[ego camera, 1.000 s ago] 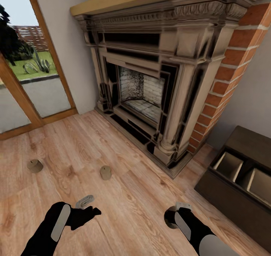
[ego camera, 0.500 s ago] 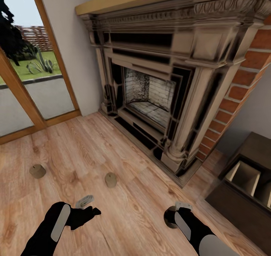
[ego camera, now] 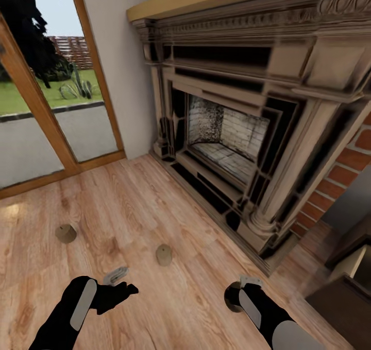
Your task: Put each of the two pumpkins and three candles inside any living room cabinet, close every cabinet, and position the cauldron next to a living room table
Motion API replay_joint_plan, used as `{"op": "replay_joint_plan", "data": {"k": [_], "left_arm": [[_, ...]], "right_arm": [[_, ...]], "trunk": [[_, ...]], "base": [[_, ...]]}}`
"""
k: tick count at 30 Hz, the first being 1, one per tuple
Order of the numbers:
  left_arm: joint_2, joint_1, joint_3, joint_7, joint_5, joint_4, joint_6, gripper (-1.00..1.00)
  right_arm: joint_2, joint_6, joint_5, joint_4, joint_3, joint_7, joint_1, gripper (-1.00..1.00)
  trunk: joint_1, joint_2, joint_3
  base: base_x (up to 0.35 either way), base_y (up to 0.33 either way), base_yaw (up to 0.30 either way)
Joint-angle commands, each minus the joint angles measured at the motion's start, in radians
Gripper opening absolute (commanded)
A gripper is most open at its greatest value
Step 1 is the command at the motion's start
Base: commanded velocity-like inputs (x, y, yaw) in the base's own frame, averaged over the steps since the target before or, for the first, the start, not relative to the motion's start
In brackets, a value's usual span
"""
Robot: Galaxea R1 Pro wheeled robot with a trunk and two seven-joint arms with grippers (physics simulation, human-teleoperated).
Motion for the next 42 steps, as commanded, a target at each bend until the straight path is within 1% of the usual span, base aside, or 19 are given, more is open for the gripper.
{"op": "replay_joint_plan", "data": {"k": [1, 3, 6, 8, 9, 12, 13, 15, 18, 19, 21, 23, 27, 32, 38, 40, 42], "left_arm": [[-0.001, 0.0, -0.001, 0.001, -0.001, 0.0, -0.001, 1.0], [-0.001, 0.0, -0.001, 0.002, -0.002, 0.007, -0.003, 1.0], [-0.001, 0.0, -0.004, 0.003, -0.01, 0.066, -0.027, 1.0], [-0.001, 0.0, -0.005, 0.004, -0.011, 0.09, -0.066, 1.0], [-0.001, 0.0, -0.006, 0.004, -0.011, 0.096, -0.079, 1.0], [0.0, 0.0, -0.006, 0.005, -0.012, 0.101, -0.09, 1.0], [0.0, 0.0, -0.006, 0.005, -0.013, 0.102, -0.091, 1.0], [0.0, 0.0, -0.006, 0.006, -0.014, 0.102, -0.093, 1.0], [-0.001, 0.0, -0.006, 0.007, -0.014, 0.103, -0.094, 1.0], [0.0, 0.0, -0.006, 0.007, -0.014, 0.104, -0.095, 1.0], [0.002, 0.0, -0.005, 0.007, -0.014, 0.104, -0.099, 1.0], [0.004, 0.0, -0.005, 0.007, -0.013, 0.104, -0.12, 1.0], [0.004, 0.0, -0.005, 0.007, -0.011, 0.108, -0.149, 1.0], [0.002, 0.0, -0.006, 0.007, -0.01, 0.109, -0.154, 1.0], [0.005, 0.0, -0.005, 0.007, -0.01, 0.109, -0.155, 1.0], [0.004, 0.0, -0.005, 0.007, -0.011, 0.109, -0.155, 1.0], [0.004, 0.0, -0.007, 0.007, -0.012, 0.109, -0.155, 1.0]], "right_arm": [[0.0, 0.0, 0.0, -0.001, 0.0, -0.001, 0.0, -1.0], [0.001, 0.002, 0.0, -0.001, -0.002, -0.002, 0.0, -1.0], [0.002, 0.012, 0.0, -0.004, -0.003, -0.002, 0.0, -1.0], [0.02, 0.048, 0.001, -0.021, -0.004, -0.003, 0.0, -1.0], [0.032, 0.083, 0.001, -0.054, -0.004, -0.005, 0.0, -1.0], [0.045, 0.169, 0.0, -0.142, -0.005, -0.012, -0.001, -1.0], [0.058, 0.215, 0.0, -0.186, -0.005, -0.026, -0.002, -1.0], [0.078, 0.277, -0.001, -0.255, -0.006, -0.053, -0.003, -1.0], [0.093, 0.355, -0.003, -0.37, -0.007, -0.082, -0.003, -1.0], [0.1, 0.392, -0.006, -0.427, -0.008, -0.088, -0.003, -1.0], [0.114, 0.438, -0.009, -0.49, -0.009, -0.092, -0.004, -1.0], [0.122, 0.451, -0.007, -0.51, -0.008, -0.093, -0.003, -1.0], [0.127, 0.452, -0.002, -0.522, -0.005, -0.096, -0.002, -1.0], [0.128, 0.453, -0.002, -0.526, -0.004, -0.096, -0.002, -1.0], [0.143, 0.452, -0.002, -0.531, -0.004, -0.094, -0.002, -1.0], [0.143, 0.454, -0.007, -0.551, -0.004, -0.093, -0.002, -1.0], [0.143, 0.456, -0.014, -0.606, -0.004, -0.09, 0.003, -1.0]], "trunk": [[0.0, 0.0, 0.0], [0.0, 0.0, 0.0], [0.0, 0.0, 0.0], [0.0, 0.0, 0.0], [0.0, 0.0, 0.0], [0.0, 0.0, 0.0], [0.0, 0.0, 0.0], [0.0, 0.0, 0.0], [0.0, 0.0, 0.0], [0.0, 0.0, 0.0], [0.0, 0.0, 0.0], [0.0, 0.0, 0.0], [0.0, 0.0, 0.0], [0.0, 0.0, 0.0], [0.0, 0.0, 0.0], [0.0, 0.0, 0.0], [0.0, 0.0, 0.0]], "base": [[0.197, 0.002, 0.228], [0.197, 0.001, 0.138], [0.197, -0.006, 0.041], [0.204, -0.071, 0.01], [0.219, -0.095, 0.004], [0.232, -0.104, 0.002], [0.24, -0.11, 0.001], [0.242, -0.111, 0.0], [0.25, -0.116, 0.0], [0.267, -0.119, 0.0], [0.279, -0.119, 0.0], [0.288, -0.117, 0.0], [0.308, -0.055, 0.0], [0.319, 0.067, 0.0], [0.299, 0.144, 0.0], [0.19, 0.072, 0.0], [0.064, 0.024, 0.0]]}}
